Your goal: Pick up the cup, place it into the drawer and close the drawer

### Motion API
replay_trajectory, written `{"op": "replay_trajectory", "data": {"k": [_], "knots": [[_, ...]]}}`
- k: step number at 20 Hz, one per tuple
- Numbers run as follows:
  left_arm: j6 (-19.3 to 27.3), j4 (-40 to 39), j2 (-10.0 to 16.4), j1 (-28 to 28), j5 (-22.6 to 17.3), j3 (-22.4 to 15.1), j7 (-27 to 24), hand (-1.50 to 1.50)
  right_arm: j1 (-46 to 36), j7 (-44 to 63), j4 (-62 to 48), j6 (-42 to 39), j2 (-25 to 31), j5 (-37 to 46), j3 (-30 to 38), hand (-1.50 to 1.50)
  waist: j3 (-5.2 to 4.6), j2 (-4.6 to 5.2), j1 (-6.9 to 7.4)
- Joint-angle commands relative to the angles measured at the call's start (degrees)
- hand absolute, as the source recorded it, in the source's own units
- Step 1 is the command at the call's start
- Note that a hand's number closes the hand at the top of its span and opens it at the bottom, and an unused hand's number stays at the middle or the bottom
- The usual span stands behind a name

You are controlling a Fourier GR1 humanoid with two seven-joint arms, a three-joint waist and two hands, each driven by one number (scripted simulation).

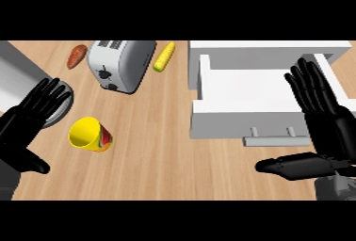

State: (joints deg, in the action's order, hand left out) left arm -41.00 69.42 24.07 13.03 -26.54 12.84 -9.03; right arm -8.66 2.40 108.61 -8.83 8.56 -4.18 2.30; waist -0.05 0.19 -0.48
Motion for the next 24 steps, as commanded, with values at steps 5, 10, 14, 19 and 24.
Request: {"op": "replay_trajectory", "data": {"k": [5, 10, 14, 19, 24], "knots": [[3.3, -19.4, -2.1, 6.7, 16.6, -1.2, -15.1, -1.50, -6.0, 3.4, -0.8, -0.2, 1.8, -1.2, 2.6, -1.50, -0.01, -0.01, -0.10], [0.1, -33.8, 0.9, 8.1, 22.8, -1.7, -27.5, -1.50, -2.1, 3.1, 2.0, 0.4, -0.4, -0.5, 0.7, -1.50, -0.03, 0.03, -0.29], [0.3, -42.0, 1.6, 9.5, 26.1, -3.0, -34.4, -1.50, -5.2, 4.5, 0.6, 0.4, 0.5, -1.0, 1.8, -1.50, -0.09, 0.17, -0.54], [5.1, -50.1, 1.2, 13.3, 29.2, -3.7, -39.9, -1.50, -8.0, 5.0, -1.8, -0.6, 1.9, -2.1, 3.2, -1.50, -0.17, 0.39, -1.14], [5.9, -51.4, 0.2, 11.4, 30.3, -4.8, -45.4, -1.50, -7.2, 4.9, 0.0, -1.1, 1.9, -3.2, 3.5, -1.50, -0.23, 0.41, -1.29]]}}
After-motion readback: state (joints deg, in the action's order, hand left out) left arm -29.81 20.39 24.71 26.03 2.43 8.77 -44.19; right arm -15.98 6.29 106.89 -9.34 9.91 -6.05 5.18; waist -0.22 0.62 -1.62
